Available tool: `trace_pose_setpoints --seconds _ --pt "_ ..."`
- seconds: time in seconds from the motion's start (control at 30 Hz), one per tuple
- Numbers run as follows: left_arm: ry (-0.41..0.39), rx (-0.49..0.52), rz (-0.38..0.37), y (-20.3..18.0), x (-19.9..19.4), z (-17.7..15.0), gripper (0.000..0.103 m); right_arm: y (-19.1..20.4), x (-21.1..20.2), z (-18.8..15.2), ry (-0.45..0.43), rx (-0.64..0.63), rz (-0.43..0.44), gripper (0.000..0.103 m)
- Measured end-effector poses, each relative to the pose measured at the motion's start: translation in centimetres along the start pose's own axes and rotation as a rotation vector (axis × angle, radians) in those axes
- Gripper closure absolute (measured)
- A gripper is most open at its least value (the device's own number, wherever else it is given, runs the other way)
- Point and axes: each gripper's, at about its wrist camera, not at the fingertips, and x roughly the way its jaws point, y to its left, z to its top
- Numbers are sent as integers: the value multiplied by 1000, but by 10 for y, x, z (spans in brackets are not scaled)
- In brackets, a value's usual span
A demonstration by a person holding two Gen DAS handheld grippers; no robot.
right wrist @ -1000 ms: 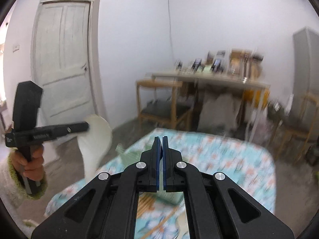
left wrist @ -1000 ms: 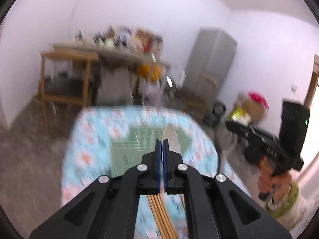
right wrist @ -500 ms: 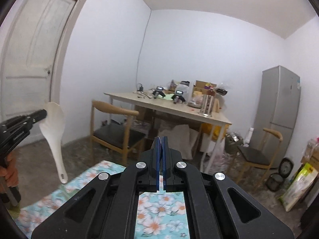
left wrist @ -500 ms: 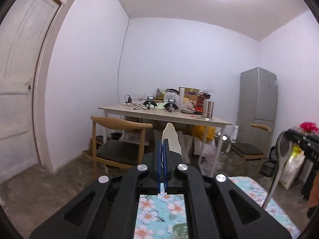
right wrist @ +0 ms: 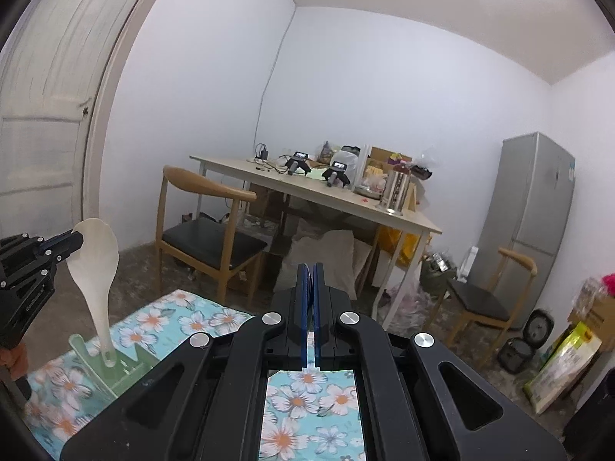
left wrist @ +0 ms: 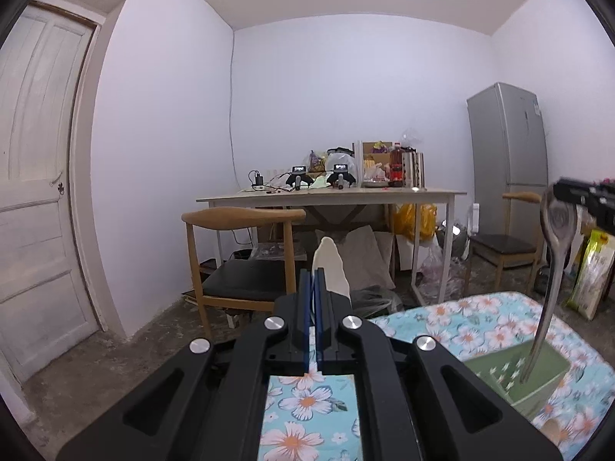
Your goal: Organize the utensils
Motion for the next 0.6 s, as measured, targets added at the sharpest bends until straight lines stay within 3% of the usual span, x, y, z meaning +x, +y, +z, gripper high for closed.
trace_pose_setpoints --seconds 0.23,0.43,0.6 --pt "39 10 -9 -1 4 -19 102 19 4 -18 -6 -69 -5 102" --pt "80 10 -34 -3 4 -32 101 47 0 -38 -16 -157 35 102" --pt "112 4 -58 -4 2 -39 101 58 -1 -52 21 -149 88 102"
